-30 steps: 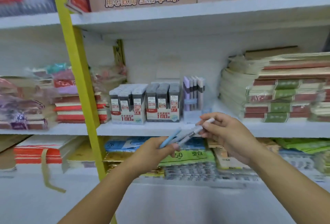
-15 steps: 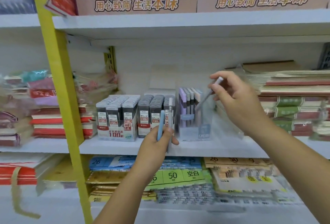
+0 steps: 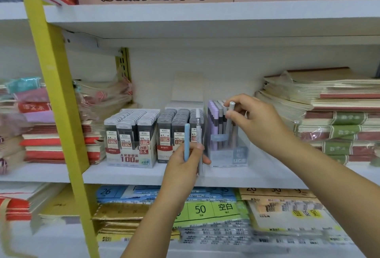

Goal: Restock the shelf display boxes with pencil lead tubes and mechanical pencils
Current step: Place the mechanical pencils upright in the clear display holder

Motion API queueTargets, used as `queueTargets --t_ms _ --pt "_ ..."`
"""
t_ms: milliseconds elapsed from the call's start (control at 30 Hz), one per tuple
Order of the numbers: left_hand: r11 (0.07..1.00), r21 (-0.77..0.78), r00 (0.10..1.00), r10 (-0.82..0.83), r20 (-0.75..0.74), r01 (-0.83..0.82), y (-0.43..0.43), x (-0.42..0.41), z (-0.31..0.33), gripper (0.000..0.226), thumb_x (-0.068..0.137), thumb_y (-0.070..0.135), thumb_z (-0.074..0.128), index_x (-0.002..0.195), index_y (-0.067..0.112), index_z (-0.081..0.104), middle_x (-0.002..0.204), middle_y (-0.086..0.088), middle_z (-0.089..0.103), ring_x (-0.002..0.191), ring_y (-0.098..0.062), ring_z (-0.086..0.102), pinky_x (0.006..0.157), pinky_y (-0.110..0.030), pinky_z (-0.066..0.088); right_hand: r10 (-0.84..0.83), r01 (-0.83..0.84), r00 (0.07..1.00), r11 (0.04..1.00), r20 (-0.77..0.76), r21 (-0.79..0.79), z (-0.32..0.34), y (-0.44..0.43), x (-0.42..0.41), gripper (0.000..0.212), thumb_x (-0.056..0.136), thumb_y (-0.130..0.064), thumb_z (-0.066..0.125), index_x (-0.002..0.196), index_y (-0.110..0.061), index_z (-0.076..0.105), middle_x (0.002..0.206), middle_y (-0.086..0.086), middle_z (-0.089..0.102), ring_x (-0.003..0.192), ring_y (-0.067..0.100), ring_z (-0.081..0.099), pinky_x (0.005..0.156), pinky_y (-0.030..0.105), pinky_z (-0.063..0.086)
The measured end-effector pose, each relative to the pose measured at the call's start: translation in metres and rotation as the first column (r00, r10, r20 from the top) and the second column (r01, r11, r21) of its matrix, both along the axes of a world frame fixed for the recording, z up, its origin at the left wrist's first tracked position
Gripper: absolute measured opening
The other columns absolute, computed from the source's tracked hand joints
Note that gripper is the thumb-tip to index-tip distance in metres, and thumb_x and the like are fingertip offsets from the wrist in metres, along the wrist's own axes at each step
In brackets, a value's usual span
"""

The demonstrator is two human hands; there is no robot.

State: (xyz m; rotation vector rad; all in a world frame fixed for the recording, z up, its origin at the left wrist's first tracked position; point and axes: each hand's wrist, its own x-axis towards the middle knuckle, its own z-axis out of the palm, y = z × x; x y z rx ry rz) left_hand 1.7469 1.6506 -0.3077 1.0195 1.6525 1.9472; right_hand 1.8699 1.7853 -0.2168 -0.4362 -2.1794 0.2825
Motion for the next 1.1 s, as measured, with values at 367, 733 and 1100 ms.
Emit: queueTargets --t_ms 367,733,1100 --pt "0.999 0.007 0.999 -0.037 0.014 0.037 -0.004 -0.004 0.001 0.027 0.099 0.043 0.056 0.088 0.021 0.066 0.059 0.015 0.061 0.047 0.005 0.048 0.06 -0.025 0.036 -0.207 0.237 0.969 0.938 -0.137 0.253 -0.01 0.006 -0.015 0.027 0.078 -0.031 0.075 0.101 -0.022 0.063 0.097 -0.006 0.041 0.097 0.011 0.033 0.073 0.028 0.035" --pt "0.979 0.005 0.978 -0.205 -0.031 0.205 -0.012 -0.004 0.026 0.021 0.097 0.04 0.061 0.083 0.034 0.076 0.07 0.009 0.068 0.041 0.001 0.039 0.041 -0.014 0.03 0.172 -0.251 0.936 0.938 -0.307 -0.241 -0.013 -0.025 -0.005 0.028 0.095 -0.03 0.056 0.123 -0.034 0.058 0.096 -0.013 0.067 0.088 0.002 0.061 0.073 0.014 0.047" --pt "0.958 -0.07 0.956 -0.283 -0.082 0.278 -0.006 -0.018 0.033 0.019 0.077 0.053 0.068 0.093 0.043 0.071 0.083 0.007 0.071 0.051 -0.003 0.042 0.046 -0.018 0.035 0.251 -0.498 0.794 0.79 -0.553 -0.357 -0.002 -0.029 0.003 0.022 0.092 -0.013 0.061 0.104 -0.028 0.05 0.089 -0.001 0.075 0.079 0.017 0.071 0.064 0.024 0.055"
